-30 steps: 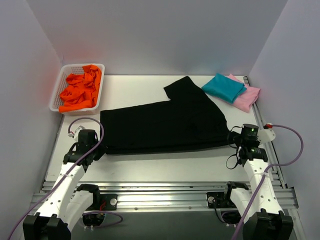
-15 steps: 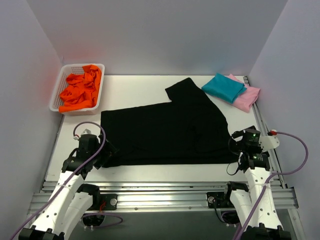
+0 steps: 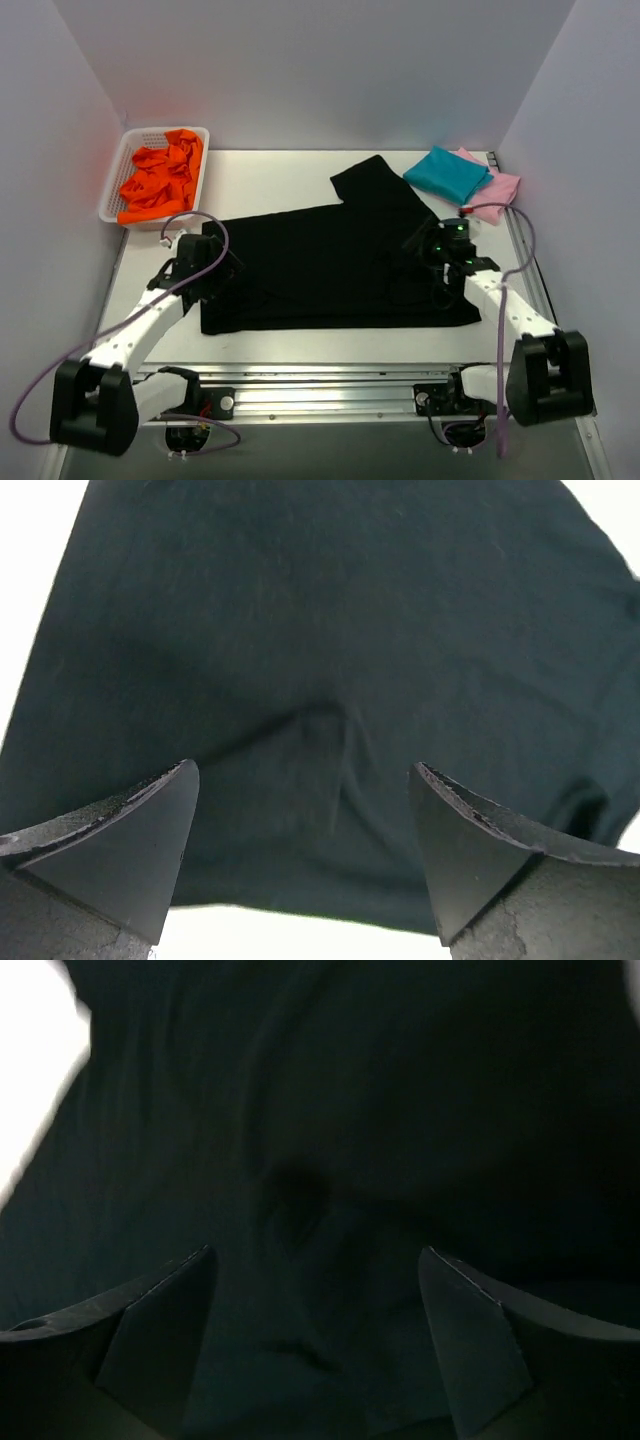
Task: Fold and stack the t-shirts
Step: Fold the tshirt
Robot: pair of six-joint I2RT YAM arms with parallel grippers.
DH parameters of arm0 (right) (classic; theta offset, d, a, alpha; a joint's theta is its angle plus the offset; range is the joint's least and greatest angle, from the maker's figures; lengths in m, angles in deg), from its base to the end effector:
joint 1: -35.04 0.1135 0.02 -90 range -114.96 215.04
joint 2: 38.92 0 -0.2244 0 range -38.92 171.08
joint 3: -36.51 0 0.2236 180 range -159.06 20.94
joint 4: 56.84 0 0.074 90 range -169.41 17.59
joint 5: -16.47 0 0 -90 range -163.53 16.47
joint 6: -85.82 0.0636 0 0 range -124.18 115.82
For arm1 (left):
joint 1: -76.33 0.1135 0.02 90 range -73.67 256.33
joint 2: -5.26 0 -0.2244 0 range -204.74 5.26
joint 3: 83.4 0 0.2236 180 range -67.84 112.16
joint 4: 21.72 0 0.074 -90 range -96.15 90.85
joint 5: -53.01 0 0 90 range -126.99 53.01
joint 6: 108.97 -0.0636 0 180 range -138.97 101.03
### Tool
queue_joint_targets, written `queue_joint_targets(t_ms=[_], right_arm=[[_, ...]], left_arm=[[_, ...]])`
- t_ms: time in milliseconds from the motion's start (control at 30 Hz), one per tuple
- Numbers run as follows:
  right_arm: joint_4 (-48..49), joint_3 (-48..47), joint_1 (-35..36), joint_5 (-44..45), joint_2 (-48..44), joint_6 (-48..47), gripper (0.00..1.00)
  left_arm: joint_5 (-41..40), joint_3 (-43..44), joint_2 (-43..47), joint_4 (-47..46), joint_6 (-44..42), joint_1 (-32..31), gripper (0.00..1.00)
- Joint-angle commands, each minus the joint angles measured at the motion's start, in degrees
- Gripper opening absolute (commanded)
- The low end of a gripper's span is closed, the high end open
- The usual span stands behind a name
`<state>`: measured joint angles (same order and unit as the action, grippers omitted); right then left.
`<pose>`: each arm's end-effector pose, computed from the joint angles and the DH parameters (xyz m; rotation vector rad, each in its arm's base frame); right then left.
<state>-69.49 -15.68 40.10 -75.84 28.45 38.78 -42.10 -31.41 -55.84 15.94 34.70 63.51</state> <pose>0.2698 0.0265 0.1979 0.6589 1.9977 0.5547 0.2220 -0.0447 0.1745 -0.8878 2.2609 -0.4369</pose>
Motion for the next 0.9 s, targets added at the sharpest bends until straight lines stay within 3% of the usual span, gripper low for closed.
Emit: queue_joint_targets(t_ms=[0, 133, 300, 433, 500, 567, 867], right_arm=[[3.6, -3.9, 7.8, -1.6, 3.8, -1.6, 0.77], [1.0, -1.7, 13.1, 5.5, 2.5, 2.4, 0.75], [-2.9, 4.5, 13.6, 9.3, -6.5, 5.2, 0.72], [-14.4, 4.1, 14.4, 17.3, -12.6, 6.8, 0.72], [-22.7, 2.2, 15.1, 26.8, -14.7, 11.0, 0.71], [-26.0, 1.5, 15.2, 31.5, -14.5, 13.6, 0.71], [-25.6, 2.5, 23.0, 31.7, 1.8, 29.5, 0.67]], left_arm=[[-1.0, 3.7, -7.6, -12.5, 0.5, -0.2, 0.94], [-1.5, 6.1, -13.7, -17.0, 1.0, 0.5, 0.94], [-1.2, 6.0, -15.9, -21.1, 1.2, 2.2, 0.94], [1.0, 7.3, -18.1, -25.2, 0.6, 3.0, 0.94], [2.0, 8.0, -19.7, -25.8, 0.1, 3.0, 0.94], [2.8, 7.8, -20.5, -27.1, 0.2, 3.1, 0.94], [6.6, 4.6, -23.4, -32.5, 0.3, 3.2, 0.94]])
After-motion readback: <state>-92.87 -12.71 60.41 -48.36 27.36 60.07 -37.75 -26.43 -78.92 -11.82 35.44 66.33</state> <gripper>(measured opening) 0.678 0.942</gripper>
